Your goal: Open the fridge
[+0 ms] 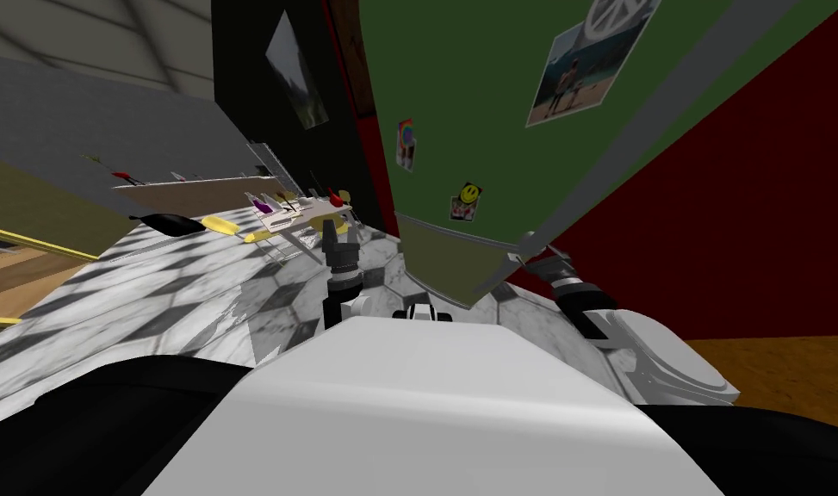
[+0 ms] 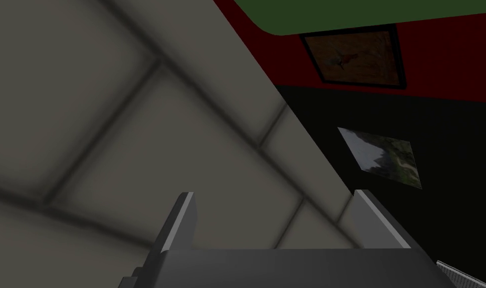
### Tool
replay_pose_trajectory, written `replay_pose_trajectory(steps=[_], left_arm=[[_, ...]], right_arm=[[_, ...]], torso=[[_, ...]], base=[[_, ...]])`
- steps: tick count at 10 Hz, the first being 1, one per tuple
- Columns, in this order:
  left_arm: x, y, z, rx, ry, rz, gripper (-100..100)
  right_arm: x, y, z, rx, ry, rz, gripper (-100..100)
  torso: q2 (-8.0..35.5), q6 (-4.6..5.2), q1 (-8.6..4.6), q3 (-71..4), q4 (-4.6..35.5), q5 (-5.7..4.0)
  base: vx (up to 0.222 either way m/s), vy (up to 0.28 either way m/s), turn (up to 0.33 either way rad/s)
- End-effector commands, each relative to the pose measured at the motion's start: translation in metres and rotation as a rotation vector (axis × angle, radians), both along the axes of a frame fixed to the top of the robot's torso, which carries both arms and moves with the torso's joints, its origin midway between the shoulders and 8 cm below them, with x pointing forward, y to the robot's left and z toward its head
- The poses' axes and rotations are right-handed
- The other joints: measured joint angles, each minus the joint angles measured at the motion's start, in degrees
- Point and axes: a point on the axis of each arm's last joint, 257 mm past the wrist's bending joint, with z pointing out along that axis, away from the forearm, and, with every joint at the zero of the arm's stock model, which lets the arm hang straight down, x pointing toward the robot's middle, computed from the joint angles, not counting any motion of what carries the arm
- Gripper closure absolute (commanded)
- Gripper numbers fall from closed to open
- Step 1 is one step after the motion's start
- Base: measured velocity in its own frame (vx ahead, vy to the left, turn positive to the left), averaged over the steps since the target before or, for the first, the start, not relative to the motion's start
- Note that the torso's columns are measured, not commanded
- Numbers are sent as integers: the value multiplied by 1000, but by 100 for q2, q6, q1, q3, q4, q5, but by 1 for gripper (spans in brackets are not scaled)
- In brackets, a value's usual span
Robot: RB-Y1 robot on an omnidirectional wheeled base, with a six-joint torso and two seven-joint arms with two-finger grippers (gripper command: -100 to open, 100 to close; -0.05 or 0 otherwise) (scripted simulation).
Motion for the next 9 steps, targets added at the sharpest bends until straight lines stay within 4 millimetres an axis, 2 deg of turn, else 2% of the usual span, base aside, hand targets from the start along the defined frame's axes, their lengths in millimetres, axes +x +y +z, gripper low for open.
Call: replay_pose_trajectory(steps=[1,2,3,6,7,8,9], left_arm=[[0,0,0,0,0,0,0],[0,0,0,0,0,0,0],[0,0,0,0,0,0,0],[0,0,0,0,0,0,0],[0,0,0,0,0,0,0],[0,0,0,0,0,0,0],[0,0,0,0,0,0,0]], right_arm=[[0,-24,8,-124,16,-45,-100],[0,-20,7,-98,13,-37,-100],[-1,-41,7,-104,18,-83,-100],[-4,-70,9,-105,23,-149,-100],[-6,-90,11,-105,25,-193,-100],[-6,-90,11,-105,25,-193,-100],[-10,-109,13,-106,25,-237,-100]], torso=[[-1,1,9,-1,0,3],[0,0,5,0,0,2],[8,0,-17,5,2,-4],[0,-7,7,0,0,2],[-6,1,12,-4,-2,4],[3,-4,15,1,0,5],[-3,-3,13,-2,1,7]], base=[[44,125,-59],[19,52,-11],[-65,8,243],[-102,1,274],[-128,27,332],[-105,14,168],[-95,8,311]])
